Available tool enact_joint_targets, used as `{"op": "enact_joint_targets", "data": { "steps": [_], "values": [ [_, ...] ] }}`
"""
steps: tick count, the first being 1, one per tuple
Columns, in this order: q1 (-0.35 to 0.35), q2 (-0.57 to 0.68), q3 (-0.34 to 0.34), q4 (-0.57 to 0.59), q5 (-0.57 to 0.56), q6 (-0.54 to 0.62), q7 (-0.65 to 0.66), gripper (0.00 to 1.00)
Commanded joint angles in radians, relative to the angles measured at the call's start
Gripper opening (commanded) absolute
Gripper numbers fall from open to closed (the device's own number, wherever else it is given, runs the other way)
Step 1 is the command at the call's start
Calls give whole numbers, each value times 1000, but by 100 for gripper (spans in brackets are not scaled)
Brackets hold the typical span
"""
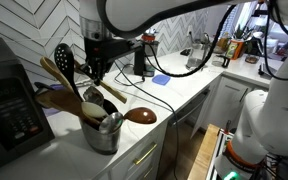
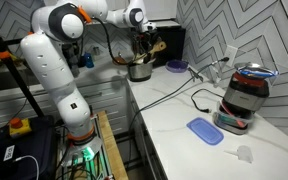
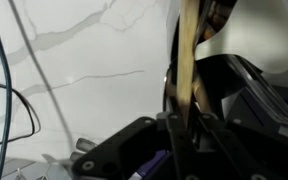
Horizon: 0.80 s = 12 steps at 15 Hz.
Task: Put the wooden cooking stick upright in the utensils box
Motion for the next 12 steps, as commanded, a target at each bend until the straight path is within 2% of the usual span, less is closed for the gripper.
{"op": "enact_joint_targets", "data": {
  "steps": [1,3,4,5,7,8,9,12],
  "values": [
    [-1,-166,11,-178,-58,111,-100,3],
    [-1,-231,12,-253,-60,191,-172,3],
    [-15,-137,26,-135,-35,113,-120,3],
    [-17,-156,29,-154,-34,124,-127,10],
    [-17,-154,30,-147,-34,124,-126,10],
    [-18,-147,30,-142,-34,124,-126,3],
    [-16,-165,33,-173,-82,257,-158,3],
    [-1,-223,25,-232,-76,371,-260,3]
  ]
}}
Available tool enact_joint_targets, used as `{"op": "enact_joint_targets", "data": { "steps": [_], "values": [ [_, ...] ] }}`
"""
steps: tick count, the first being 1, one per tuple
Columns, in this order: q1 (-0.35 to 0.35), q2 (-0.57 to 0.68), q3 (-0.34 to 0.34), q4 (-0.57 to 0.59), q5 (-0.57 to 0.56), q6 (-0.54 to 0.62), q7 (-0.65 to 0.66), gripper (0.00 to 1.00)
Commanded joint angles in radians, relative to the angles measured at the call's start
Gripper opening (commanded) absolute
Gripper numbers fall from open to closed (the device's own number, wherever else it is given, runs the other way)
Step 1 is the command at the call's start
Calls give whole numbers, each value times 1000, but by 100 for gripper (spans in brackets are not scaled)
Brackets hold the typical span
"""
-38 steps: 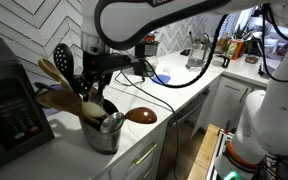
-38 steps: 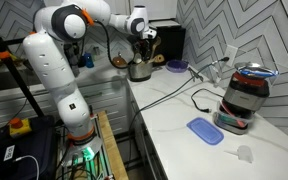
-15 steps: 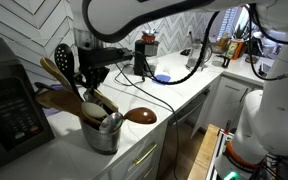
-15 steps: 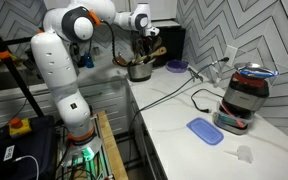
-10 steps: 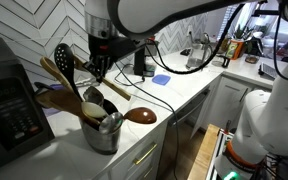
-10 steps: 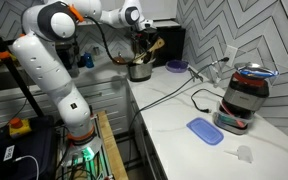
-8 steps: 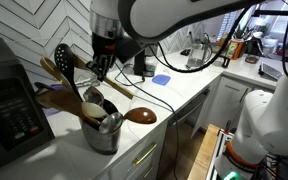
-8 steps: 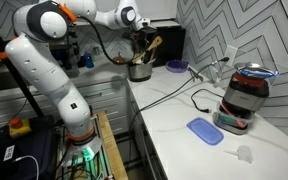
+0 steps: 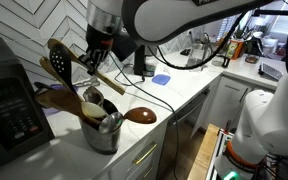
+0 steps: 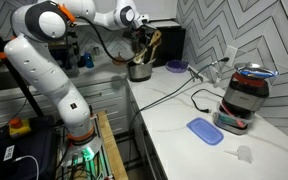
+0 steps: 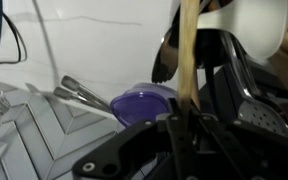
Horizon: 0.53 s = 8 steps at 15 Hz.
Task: Put the wooden cooking stick upright in the utensils box
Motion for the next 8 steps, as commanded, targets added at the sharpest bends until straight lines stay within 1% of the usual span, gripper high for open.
{"op": "enact_joint_targets", "data": {
  "steps": [1,3,4,6,7,8],
  "values": [
    [5,-92,-5,-107,0,175,-117,3],
    [9,-135,-27,-182,59,351,-130,3],
    [17,-156,-44,-227,105,435,-134,3],
    [40,-199,-81,-312,176,579,-178,3],
    [85,-213,-123,-361,246,664,-247,3],
    [162,-212,-189,-405,299,751,-305,3]
  ]
}}
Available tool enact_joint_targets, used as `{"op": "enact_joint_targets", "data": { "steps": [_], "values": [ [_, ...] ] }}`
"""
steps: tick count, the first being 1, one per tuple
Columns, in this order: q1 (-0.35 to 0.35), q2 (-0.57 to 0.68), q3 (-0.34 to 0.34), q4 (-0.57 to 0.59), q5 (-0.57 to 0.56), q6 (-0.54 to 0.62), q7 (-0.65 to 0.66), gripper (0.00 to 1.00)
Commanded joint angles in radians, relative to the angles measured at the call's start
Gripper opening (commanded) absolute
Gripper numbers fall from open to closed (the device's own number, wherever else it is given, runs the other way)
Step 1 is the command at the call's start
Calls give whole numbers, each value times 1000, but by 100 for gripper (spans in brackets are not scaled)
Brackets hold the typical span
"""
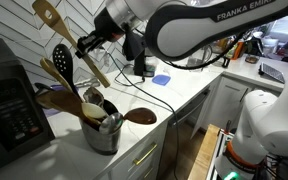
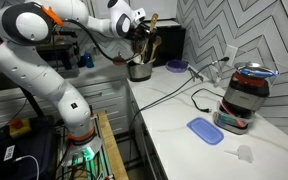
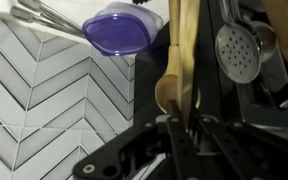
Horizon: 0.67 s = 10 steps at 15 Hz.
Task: Put the wooden cooking stick upright in the utensils box
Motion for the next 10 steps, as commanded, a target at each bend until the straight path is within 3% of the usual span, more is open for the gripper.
{"op": "enact_joint_targets", "data": {
  "steps": [1,4,5,6,8,9,10],
  "values": [
    [226,-67,-195,-205,200,282,-213,3],
    [432,-56,-276,-244,410,354,-467,3],
    [507,-51,-375,-245,373,327,-446,3],
    [380,-30,-258,-218,345,330,-392,10],
    [472,-29,-335,-226,351,330,-410,10],
    [468,-26,-344,-221,347,324,-411,3],
    [497,-32,-371,-225,354,323,-423,3]
  ]
}}
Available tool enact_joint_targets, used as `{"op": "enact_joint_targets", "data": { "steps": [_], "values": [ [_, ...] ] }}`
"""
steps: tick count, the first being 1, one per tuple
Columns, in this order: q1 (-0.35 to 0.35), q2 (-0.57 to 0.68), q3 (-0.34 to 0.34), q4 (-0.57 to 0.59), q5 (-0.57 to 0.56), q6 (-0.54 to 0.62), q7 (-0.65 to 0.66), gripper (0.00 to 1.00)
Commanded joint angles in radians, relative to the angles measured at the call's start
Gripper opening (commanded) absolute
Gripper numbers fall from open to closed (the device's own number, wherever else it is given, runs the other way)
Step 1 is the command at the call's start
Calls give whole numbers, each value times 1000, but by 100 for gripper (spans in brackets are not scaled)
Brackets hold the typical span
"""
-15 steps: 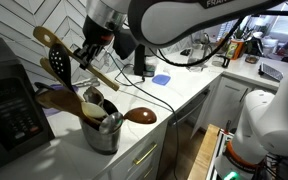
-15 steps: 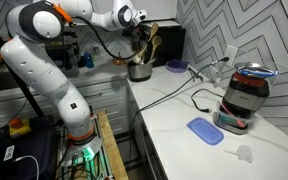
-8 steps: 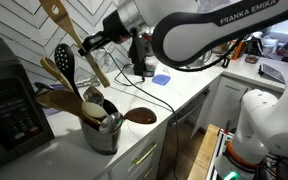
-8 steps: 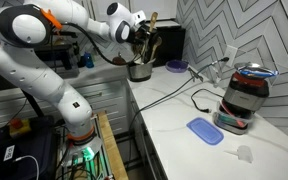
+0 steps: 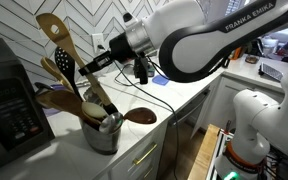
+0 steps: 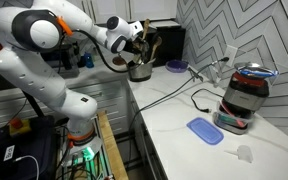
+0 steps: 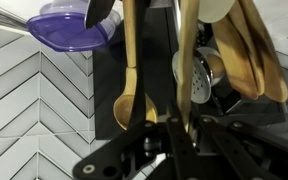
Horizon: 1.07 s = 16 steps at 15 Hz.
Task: Put the wooden cooking stick upright in the utensils box
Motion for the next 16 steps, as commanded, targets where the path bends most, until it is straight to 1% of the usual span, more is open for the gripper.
{"op": "enact_joint_targets", "data": {
  "steps": [1,2,3,5,7,8,9,11,13,14,15,16],
  "values": [
    [57,-9,-47,-6,10,-3,-26,3],
    [185,-26,-140,-20,15,20,-97,3],
    [245,-55,-162,-35,45,27,-167,3],
    [383,-94,-262,-73,44,56,-264,3],
    [530,-148,-387,-120,2,102,-359,3],
    [603,-168,-466,-144,-18,140,-385,3],
    [655,-181,-529,-161,-31,169,-404,3],
    [715,-216,-622,-204,-51,237,-427,3],
    [750,-231,-689,-216,-47,313,-404,3],
    [704,-166,-623,-175,-23,269,-396,10],
    [721,-179,-653,-186,-27,290,-396,10],
    [736,-193,-665,-181,-31,281,-394,3]
  ]
}}
